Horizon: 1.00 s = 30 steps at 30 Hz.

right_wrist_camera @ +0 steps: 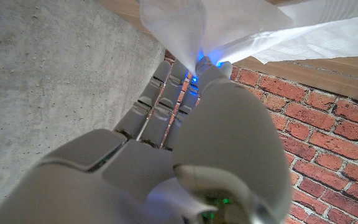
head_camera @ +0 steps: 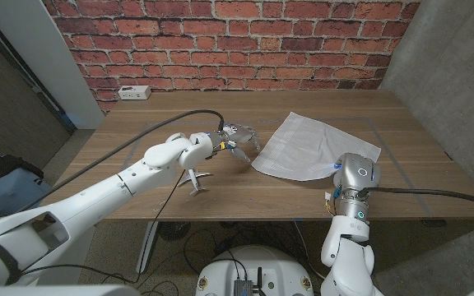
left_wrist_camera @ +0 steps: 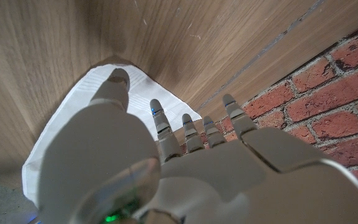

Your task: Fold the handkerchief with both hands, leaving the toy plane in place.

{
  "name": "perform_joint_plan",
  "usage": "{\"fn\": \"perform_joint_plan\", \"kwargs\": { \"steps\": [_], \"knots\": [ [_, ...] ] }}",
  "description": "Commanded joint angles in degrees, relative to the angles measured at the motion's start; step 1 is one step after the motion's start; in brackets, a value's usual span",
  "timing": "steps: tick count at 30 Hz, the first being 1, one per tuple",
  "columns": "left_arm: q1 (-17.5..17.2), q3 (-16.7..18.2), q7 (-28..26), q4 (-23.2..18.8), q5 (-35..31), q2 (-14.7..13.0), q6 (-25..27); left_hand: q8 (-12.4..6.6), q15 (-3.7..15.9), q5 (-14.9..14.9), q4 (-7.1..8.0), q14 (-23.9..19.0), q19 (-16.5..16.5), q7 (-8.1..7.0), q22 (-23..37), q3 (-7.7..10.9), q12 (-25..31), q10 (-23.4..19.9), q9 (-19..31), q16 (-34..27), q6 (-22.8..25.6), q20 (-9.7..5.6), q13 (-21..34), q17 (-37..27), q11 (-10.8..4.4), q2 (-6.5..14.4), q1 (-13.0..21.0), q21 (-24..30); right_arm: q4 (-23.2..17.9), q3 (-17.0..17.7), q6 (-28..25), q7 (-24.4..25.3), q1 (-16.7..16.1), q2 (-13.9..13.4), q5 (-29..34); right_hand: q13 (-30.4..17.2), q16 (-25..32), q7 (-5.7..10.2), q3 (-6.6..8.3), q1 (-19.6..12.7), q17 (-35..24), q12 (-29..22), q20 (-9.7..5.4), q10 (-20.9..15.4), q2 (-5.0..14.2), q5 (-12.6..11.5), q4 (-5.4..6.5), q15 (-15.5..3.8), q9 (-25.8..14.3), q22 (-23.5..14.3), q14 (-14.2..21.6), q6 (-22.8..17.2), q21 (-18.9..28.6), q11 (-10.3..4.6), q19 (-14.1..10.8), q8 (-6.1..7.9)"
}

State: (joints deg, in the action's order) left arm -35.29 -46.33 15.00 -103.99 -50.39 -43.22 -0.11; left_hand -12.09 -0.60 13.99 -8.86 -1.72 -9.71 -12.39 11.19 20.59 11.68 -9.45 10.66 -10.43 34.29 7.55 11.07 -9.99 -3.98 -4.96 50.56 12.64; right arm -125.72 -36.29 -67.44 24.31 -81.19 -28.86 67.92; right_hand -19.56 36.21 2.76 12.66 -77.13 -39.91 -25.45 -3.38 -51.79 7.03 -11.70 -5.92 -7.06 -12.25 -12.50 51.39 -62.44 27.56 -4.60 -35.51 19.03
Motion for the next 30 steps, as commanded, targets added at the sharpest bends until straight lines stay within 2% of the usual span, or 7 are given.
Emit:
{"fn": "perform_joint_plan", "kwargs": {
  "steps": [1,12,20,22,25,30],
  "knots": [
    [-1.0,0.1,0.7,-1.6,-0.1,-0.7,-1.1,-0.7,0.49,0.6,-0.41,0.0,-0.4,0.19,0.2,-0.05,0.4,-0.1,0.2,0.0,2.2,-0.28,0.2,-0.1,0.21,0.0,1.6,0.3,-0.8,-1.0,-1.4,4.0,0.5,-1.6,-4.0,-0.3,-0.3,-0.18,0.11,0.3,-0.2,0.1,-0.22,-0.5,-0.04,-0.3,-0.53,-6.29,0.0,-0.1,0.7,-0.3,0.4,0.26,0.4,-0.34],
    [-2.4,0.1,-1.2,-2.3,-3.4,-1.0,-0.3,-1.24,1.26,0.7,-0.09,0.0,-0.7,0.31,0.1,-0.99,0.8,-0.9,0.3,-0.1,6.0,-0.87,0.2,-0.1,-0.34,0.2,3.6,0.4,-1.8,-1.6,-1.6,7.2,0.6,-3.0,-7.6,-0.3,-0.8,-0.23,0.12,0.5,-0.6,0.2,-0.2,-0.6,0.09,-0.3,-0.81,-6.28,-0.1,0.0,0.9,-0.3,0.9,0.47,0.5,-0.58],
    [-2.7,-0.6,-3.2,-1.0,-5.6,-0.3,-0.4,-0.27,1.66,0.7,0.06,-0.2,-1.0,0.11,0.1,-1.42,0.8,-1.1,0.3,-0.2,4.7,-1.24,0.2,0.0,-0.46,0.4,4.3,0.4,-2.3,-2.2,-2.4,9.0,1.0,-3.6,-9.7,-0.4,-1.1,-0.11,0.13,0.7,-0.8,0.3,-0.23,-0.7,0.16,-0.4,-0.96,-6.17,-0.1,0.1,1.1,-0.5,1.1,0.5,0.6,-0.69],
    [-2.7,-0.7,-3.7,-0.5,-5.6,0.0,-0.7,0.28,1.76,0.6,0.13,-0.2,-1.0,0.2,0.1,-1.58,0.9,-1.1,0.3,-0.2,3.7,-1.27,0.2,0.0,-0.56,0.5,4.6,0.4,-2.4,-2.4,-2.5,9.4,1.1,-3.9,-10.1,-0.4,-1.1,-0.1,0.12,0.7,-0.8,0.3,-0.22,-0.7,0.17,-0.4,-0.98,-6.18,-0.1,0.1,1.2,-0.6,1.2,0.5,0.6,-0.7],
    [-2.4,-1.1,-4.1,0.1,-6.2,0.3,-1.0,2.02,1.74,0.5,0.39,-0.5,-1.1,0.29,0.1,-2.19,0.8,-1.1,0.3,-0.2,-0.8,-1.22,0.2,0.0,-0.54,0.8,5.1,0.4,-2.6,-2.5,-2.6,10.0,1.2,-4.3,-10.9,-0.4,-1.2,-0.14,0.1,0.8,-0.9,0.3,-0.24,-0.8,0.19,-0.4,-1.0,-6.17,-0.1,0.1,1.2,-0.6,1.3,0.47,0.7,-0.76],
    [-1.7,-2.0,-2.8,0.8,-6.3,0.9,-1.7,2.54,1.72,0.4,0.6,-0.4,-1.1,0.03,0.1,-2.73,0.6,-0.6,0.2,-0.1,-4.3,-1.29,0.2,0.0,-0.55,1.0,5.5,0.4,-2.7,-2.7,-3.0,11.3,1.5,-4.4,-12.1,-0.4,-1.4,-0.21,0.11,0.9,-1.0,0.3,-0.26,-0.9,0.19,-0.4,-1.11,-6.21,-0.1,0.1,1.3,-0.6,1.4,0.31,0.7,-0.82]
  ]
}}
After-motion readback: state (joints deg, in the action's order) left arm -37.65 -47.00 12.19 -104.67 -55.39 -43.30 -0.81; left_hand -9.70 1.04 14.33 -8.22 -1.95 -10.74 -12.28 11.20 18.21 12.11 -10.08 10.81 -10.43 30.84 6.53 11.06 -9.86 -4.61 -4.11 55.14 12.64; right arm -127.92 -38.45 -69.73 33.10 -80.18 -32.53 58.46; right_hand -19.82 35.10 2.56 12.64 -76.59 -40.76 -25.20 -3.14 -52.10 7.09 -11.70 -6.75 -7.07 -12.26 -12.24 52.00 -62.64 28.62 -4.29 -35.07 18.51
